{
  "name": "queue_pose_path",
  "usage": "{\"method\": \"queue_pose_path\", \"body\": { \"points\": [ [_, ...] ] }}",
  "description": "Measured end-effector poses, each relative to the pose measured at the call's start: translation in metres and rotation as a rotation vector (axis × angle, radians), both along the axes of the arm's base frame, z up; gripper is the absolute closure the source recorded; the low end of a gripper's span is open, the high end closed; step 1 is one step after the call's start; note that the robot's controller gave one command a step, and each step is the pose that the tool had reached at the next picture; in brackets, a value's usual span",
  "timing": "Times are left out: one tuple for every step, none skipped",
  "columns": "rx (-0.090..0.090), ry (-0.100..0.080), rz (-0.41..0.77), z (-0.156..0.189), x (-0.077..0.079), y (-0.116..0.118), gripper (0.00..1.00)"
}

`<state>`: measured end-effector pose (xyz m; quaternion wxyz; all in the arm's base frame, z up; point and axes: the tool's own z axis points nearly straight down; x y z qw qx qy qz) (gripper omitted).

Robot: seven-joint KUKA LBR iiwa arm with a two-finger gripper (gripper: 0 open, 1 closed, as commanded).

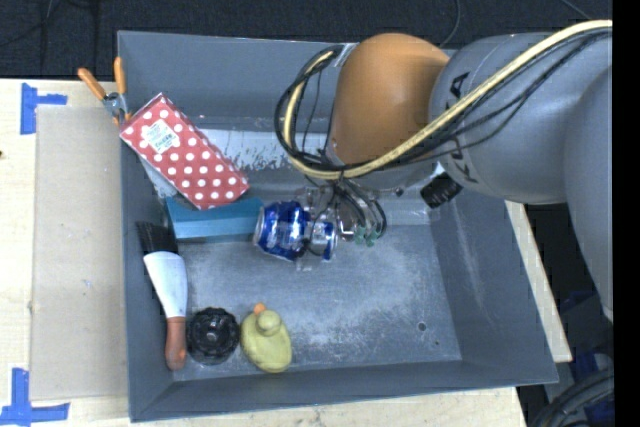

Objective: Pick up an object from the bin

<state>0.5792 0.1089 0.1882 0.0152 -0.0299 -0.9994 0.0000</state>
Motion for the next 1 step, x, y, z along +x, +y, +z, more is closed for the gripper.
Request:
{"method": "queue_pose_path", "body": {
  "points": [
    [0.003, -0.020, -0.004, 0.0228, 0.0075, 0.0030, 1.00]
  ]
}}
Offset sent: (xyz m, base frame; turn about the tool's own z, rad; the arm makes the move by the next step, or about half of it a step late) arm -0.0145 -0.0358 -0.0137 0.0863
